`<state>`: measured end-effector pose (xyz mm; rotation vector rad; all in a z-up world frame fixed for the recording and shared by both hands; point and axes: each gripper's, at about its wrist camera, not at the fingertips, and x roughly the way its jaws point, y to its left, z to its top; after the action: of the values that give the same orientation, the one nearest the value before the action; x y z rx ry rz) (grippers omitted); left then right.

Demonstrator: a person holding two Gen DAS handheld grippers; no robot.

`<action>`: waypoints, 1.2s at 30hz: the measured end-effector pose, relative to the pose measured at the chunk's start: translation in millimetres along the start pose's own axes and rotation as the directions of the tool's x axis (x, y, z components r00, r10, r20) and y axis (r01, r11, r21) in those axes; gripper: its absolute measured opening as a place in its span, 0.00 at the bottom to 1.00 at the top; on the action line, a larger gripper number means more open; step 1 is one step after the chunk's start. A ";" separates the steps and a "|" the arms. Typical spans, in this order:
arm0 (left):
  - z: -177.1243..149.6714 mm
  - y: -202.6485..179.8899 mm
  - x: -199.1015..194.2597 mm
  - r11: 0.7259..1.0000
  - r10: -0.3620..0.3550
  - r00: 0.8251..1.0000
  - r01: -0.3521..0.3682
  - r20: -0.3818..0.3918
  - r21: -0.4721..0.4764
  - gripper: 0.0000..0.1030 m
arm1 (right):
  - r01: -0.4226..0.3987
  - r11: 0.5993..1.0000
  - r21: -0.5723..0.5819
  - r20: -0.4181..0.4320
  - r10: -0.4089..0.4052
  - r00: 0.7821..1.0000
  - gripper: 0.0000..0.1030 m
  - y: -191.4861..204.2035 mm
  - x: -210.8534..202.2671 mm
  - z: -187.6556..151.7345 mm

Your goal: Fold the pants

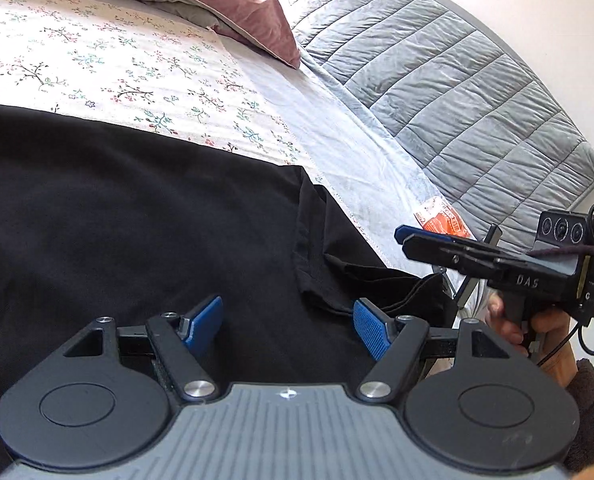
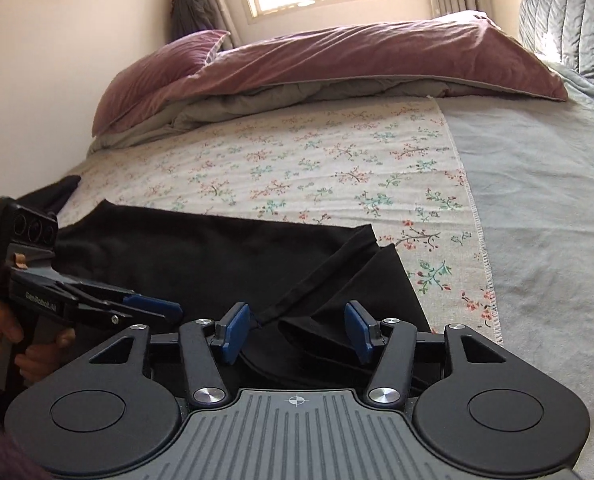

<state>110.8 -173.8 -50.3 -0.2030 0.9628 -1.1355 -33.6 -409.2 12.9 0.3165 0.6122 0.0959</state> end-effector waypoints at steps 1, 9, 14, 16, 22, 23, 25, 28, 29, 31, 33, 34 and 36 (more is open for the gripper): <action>-0.5 -1.1 1.0 1.000 0.005 1.000 -0.005 0.002 0.009 0.81 | 0.024 1.000 0.015 0.010 -0.025 1.000 0.51 -2.3 1.1 3.0; -9.8 -10.3 1.5 0.989 0.049 0.999 -0.050 0.011 0.136 0.81 | 0.123 0.961 -0.247 -0.127 -0.158 0.979 0.51 25.3 36.8 -13.7; -15.2 -16.2 2.0 0.975 0.082 0.997 -0.084 0.015 0.205 0.81 | 0.294 0.917 -0.270 -0.043 -0.317 0.947 0.00 21.7 45.4 -8.2; -16.5 -17.5 1.8 0.971 0.089 0.996 -0.089 0.012 0.223 0.81 | 0.384 0.907 -0.173 0.029 -0.385 0.922 0.00 1.9 36.8 5.3; -17.9 -21.3 2.8 0.961 0.095 0.995 -0.090 -0.008 0.263 0.81 | 0.542 0.840 0.023 0.047 -0.542 0.839 0.00 -63.9 33.7 17.8; -18.3 -21.5 2.8 0.959 0.096 0.995 -0.090 -0.010 0.269 0.81 | 0.552 0.833 0.031 0.045 -0.553 0.832 0.00 -71.5 34.0 16.8; -19.8 -21.8 3.4 0.954 0.096 0.995 -0.088 -0.014 0.287 0.81 | 0.540 0.839 0.071 0.043 -0.543 0.838 0.00 -86.4 33.5 15.5; -22.3 -24.0 4.8 0.944 0.102 0.995 -0.092 -0.016 0.316 0.82 | 0.544 0.834 0.093 0.002 -0.546 0.838 0.00 -101.6 44.4 12.9; -23.3 -25.1 5.3 0.942 0.104 0.994 -0.094 -0.015 0.321 0.82 | 0.550 0.830 0.092 -0.021 -0.551 0.834 0.00 -104.9 51.3 10.3; -22.8 -25.5 5.0 0.942 0.111 0.994 -0.101 -0.013 0.321 0.82 | 0.557 0.826 0.088 -0.037 -0.556 0.830 0.01 -107.3 58.6 7.5; -22.7 -26.8 3.1 0.943 0.114 0.993 -0.103 -0.018 0.318 0.83 | 0.571 0.816 0.089 -0.043 -0.570 0.821 0.16 -102.9 51.5 13.1; -22.4 -27.0 1.9 0.944 0.112 0.993 -0.100 -0.021 0.313 0.82 | 0.577 0.813 0.078 -0.035 -0.576 0.816 0.21 -98.2 45.5 16.2; -20.5 -27.4 0.0 0.947 0.111 0.993 -0.097 -0.030 0.307 0.82 | 0.524 0.850 0.057 -0.012 -0.524 0.851 0.46 -86.2 29.3 19.0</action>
<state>77.3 -179.6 -46.5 0.1246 0.8160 -1.1789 0.9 -490.5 -16.1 0.1954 0.6803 -0.4535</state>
